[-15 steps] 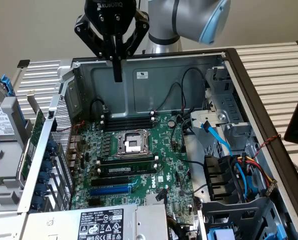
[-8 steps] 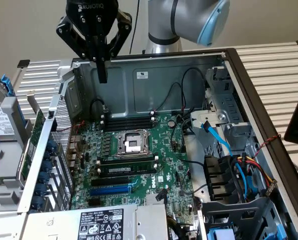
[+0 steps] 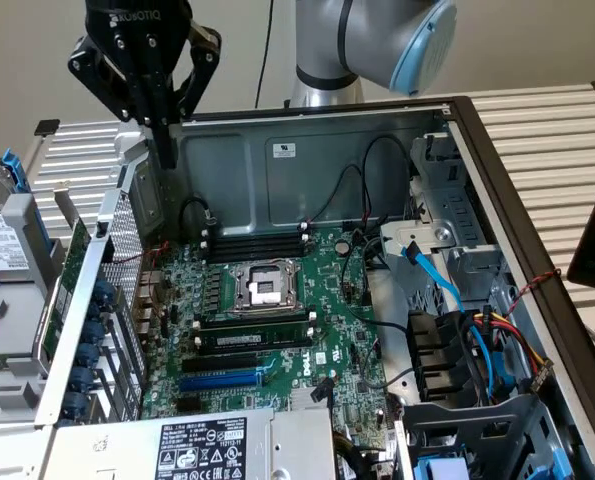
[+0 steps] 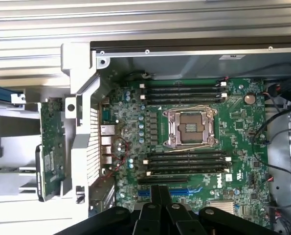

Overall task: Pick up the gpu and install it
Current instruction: 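Reach for the gpu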

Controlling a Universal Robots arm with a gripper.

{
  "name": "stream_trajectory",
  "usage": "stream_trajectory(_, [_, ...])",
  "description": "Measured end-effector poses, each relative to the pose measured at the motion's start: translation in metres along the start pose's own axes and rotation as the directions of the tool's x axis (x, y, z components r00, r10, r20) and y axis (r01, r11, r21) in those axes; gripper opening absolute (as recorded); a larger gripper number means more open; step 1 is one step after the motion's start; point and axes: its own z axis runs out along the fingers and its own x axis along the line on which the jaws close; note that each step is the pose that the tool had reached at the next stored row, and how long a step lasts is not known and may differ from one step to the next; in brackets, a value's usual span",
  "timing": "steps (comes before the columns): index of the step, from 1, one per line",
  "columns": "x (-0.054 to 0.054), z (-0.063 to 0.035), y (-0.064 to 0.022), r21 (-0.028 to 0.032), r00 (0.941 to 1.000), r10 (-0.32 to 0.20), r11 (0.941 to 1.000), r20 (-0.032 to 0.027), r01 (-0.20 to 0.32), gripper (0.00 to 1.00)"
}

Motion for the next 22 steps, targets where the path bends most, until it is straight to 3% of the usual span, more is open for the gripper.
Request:
stream_trajectory(12, [0.052, -0.0010, -0.0037, -0.0087, 1.0000, 0.000, 1.0000, -0.0033, 0.000, 0.11])
stream_trajectory(22, [0.088, 0.0011, -0.0034, -0.0090, 1.0000, 0.001, 1.0000, -0.0068, -0.001, 0.11])
